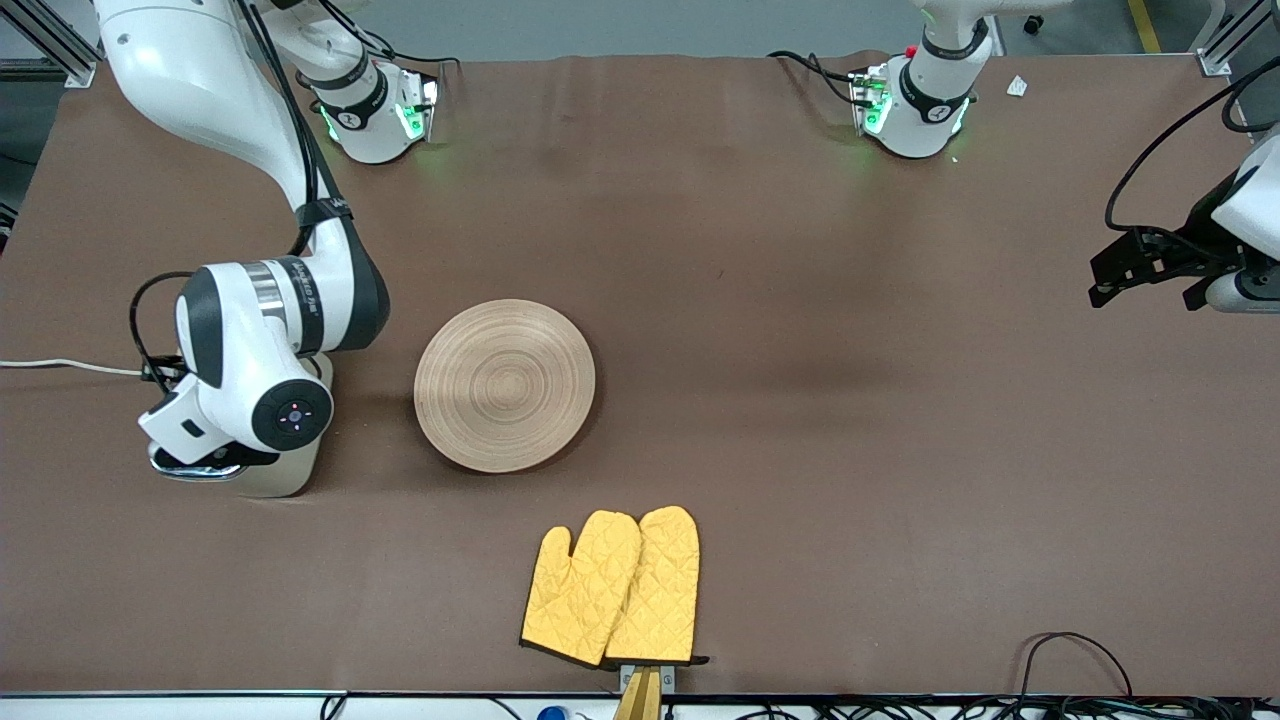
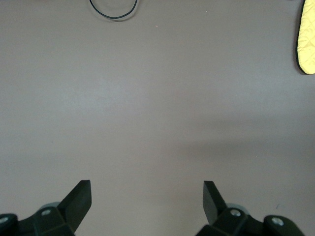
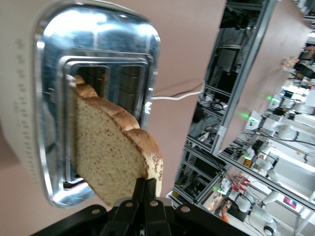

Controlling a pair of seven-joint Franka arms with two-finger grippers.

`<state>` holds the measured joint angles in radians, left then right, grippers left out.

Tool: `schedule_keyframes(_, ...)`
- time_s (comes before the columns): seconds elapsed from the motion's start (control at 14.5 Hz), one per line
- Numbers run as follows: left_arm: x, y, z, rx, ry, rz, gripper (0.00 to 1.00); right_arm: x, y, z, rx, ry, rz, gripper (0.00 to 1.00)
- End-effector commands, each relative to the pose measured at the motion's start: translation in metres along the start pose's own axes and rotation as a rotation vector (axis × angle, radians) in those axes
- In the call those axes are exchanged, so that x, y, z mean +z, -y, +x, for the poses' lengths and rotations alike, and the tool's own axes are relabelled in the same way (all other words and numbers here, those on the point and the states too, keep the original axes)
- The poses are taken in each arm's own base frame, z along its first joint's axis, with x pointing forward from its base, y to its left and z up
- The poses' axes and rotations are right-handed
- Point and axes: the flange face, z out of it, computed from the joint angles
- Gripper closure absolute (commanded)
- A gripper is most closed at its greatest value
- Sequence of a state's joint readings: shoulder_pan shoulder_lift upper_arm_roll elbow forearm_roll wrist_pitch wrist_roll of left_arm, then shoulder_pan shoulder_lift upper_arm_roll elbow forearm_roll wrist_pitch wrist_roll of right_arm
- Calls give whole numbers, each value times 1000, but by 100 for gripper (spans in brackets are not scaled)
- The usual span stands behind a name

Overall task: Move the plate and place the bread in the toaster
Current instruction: 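Lower the bread into the toaster slot and open the right gripper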

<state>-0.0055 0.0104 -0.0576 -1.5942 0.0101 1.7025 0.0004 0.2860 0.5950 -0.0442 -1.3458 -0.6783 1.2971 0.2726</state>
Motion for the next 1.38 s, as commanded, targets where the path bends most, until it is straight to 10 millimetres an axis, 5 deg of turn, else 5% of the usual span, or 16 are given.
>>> schedule_keyframes(0.0, -3, -1, 2, 10, -11, -10, 0, 8, 9, 8, 7, 4, 28, 100)
schedule_keyframes(0.21, -3, -1, 2, 10, -11, -10, 0, 18, 17, 24, -1, -29, 59, 96)
schedule_keyframes(0.28, -3, -1, 2, 10, -11, -10, 0, 21, 19, 26, -4, -31, 59, 85)
schedule_keyframes(0.48, -3, -1, 2, 10, -11, -10, 0, 21, 19, 34, -14, -67, 113, 27)
schedule_keyframes(0.62, -3, -1, 2, 10, -11, -10, 0, 18, 11, 31, -14, -60, 184, 5)
schedule_keyframes(1.03, -3, -1, 2, 4, -11, -9, 0, -51, -45, -23, 10, -146, 414, 0)
schedule_keyframes(1.31, -3, -3, 2, 7, -11, -9, 0, -77, -105, -68, 57, -179, 592, 0)
